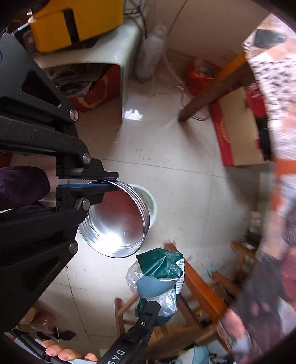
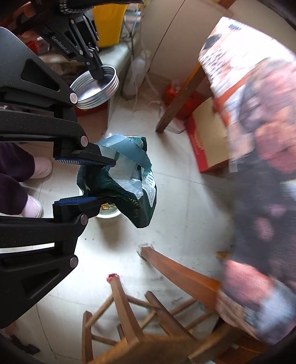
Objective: Collect trash
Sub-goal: 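Open both grippers to drop the lid and bag into the bucket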
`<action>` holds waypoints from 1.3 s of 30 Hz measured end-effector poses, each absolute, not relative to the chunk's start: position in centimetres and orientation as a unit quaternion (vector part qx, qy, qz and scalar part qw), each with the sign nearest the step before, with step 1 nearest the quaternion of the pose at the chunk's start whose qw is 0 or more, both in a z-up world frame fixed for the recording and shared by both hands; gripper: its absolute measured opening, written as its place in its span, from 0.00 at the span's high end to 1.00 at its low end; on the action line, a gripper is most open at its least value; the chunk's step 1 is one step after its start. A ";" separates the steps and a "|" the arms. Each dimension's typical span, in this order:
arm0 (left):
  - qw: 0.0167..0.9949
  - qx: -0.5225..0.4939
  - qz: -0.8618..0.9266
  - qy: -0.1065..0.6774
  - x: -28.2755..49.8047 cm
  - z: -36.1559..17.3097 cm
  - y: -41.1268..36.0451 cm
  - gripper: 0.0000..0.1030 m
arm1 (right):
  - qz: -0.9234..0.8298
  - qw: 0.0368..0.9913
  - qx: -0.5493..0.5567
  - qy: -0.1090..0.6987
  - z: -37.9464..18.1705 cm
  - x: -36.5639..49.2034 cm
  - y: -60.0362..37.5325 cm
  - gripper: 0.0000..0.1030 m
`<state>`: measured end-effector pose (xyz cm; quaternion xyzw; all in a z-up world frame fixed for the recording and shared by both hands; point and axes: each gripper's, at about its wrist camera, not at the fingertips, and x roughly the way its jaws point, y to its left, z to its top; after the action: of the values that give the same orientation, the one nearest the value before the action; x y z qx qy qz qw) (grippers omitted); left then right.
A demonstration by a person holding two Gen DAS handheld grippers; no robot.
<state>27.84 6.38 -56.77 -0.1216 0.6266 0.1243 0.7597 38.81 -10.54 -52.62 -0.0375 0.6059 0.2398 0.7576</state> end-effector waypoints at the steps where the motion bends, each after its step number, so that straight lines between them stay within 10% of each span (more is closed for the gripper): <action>1: 0.756 -0.125 0.127 0.630 27.9 -58.2 6.6 0.99 | 0.240 0.755 -0.043 0.608 -53.6 38.8 -10.4 0.80; 17: 0.721 -0.152 0.127 0.664 29.8 -73.9 7.1 0.99 | 0.231 0.690 -0.049 0.684 -70.0 40.1 -9.2 0.66; 28: 0.704 -0.190 0.086 0.679 32.7 -75.6 5.0 0.98 | 0.214 0.698 -0.039 0.682 -68.1 40.9 -10.9 0.52; 39: 0.711 -0.144 0.047 0.687 34.0 -69.5 3.2 0.67 | 0.214 0.726 -0.036 0.653 -60.8 41.5 -10.7 0.50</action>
<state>33.97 3.24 -69.46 -0.1444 0.6869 0.0472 0.7107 41.55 -10.74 -60.78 -0.0360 0.6525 0.2144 0.7259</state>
